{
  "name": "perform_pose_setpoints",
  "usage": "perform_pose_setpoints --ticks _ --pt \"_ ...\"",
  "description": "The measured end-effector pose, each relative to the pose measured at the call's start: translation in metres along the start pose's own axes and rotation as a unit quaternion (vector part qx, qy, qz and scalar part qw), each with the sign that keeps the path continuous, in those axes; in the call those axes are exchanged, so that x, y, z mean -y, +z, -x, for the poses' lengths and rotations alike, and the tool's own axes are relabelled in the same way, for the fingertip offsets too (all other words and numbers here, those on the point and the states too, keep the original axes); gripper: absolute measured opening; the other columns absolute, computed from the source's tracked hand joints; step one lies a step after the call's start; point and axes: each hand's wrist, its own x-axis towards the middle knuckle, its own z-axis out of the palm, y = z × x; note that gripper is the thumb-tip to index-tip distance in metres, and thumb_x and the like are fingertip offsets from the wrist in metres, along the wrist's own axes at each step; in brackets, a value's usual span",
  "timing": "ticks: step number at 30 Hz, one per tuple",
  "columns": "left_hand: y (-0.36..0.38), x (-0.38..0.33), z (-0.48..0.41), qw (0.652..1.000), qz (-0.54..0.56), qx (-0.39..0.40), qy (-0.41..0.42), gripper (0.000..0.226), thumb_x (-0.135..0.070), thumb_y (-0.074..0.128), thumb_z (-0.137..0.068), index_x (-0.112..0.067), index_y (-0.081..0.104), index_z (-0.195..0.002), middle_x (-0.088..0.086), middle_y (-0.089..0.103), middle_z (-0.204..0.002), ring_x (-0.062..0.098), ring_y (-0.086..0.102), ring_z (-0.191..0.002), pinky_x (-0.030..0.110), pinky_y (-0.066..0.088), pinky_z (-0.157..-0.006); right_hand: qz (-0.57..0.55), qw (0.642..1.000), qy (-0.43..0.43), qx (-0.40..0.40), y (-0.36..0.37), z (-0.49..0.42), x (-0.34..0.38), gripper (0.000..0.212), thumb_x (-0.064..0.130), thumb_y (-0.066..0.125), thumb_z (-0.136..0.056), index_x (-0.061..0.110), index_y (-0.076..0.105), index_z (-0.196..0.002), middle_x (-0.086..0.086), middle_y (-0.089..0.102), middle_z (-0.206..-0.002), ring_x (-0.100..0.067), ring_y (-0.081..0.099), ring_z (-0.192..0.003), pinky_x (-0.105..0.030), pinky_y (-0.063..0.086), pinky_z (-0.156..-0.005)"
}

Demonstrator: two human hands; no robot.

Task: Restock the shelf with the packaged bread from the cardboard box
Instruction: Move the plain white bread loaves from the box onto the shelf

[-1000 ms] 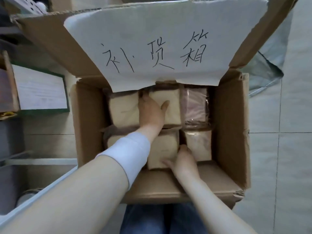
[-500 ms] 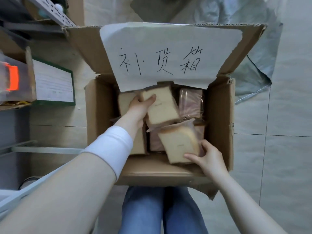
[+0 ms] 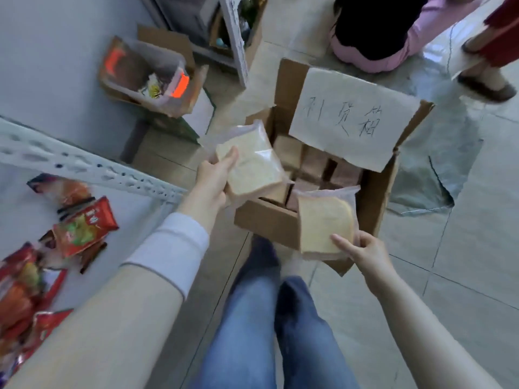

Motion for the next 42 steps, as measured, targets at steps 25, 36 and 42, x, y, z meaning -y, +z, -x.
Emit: perform_pose_setpoints --ticks 25,36,42 --pt "-0.627 -0.169 0.353 0.831 0.173 -0.279 0.448 0.011 -0.016 0.061 -0.088 -0.022 0.057 -0.096 -0.004 0.066 -0.100 0.010 0.065 -0.090 0.030 0.054 -0.077 0.156 0.836 -0.425 0.310 0.420 0.443 0.222 0.016 0.019 0.073 -0.076 0.006 0.064 -0.079 -0.009 0.059 -0.068 -0.011 0.058 -0.055 -0.007 0.044 -0.046" --pt "-0.740 -0.212 0.265 0.773 0.177 -0.414 0.448 0.023 -0.012 0.066 -0.081 -0.024 0.048 -0.087 -0.007 0.059 -0.085 -0.002 0.059 -0.070 0.017 0.049 -0.067 0.159 0.798 -0.437 0.383 0.657 0.439 0.280 0.049 0.021 0.075 -0.075 -0.013 0.055 -0.104 -0.016 0.046 -0.078 -0.019 0.044 -0.075 -0.038 0.040 -0.068" --pt "-0.762 -0.224 0.232 0.748 0.085 -0.487 0.444 0.031 -0.032 0.068 -0.072 -0.023 0.051 -0.097 -0.009 0.060 -0.091 0.004 0.057 -0.079 0.019 0.047 -0.074 0.192 0.769 -0.521 0.318 0.714 0.418 0.299 0.031 0.025 0.080 -0.068 0.012 0.052 -0.074 -0.011 0.055 -0.088 -0.014 0.048 -0.069 -0.040 0.044 -0.067"
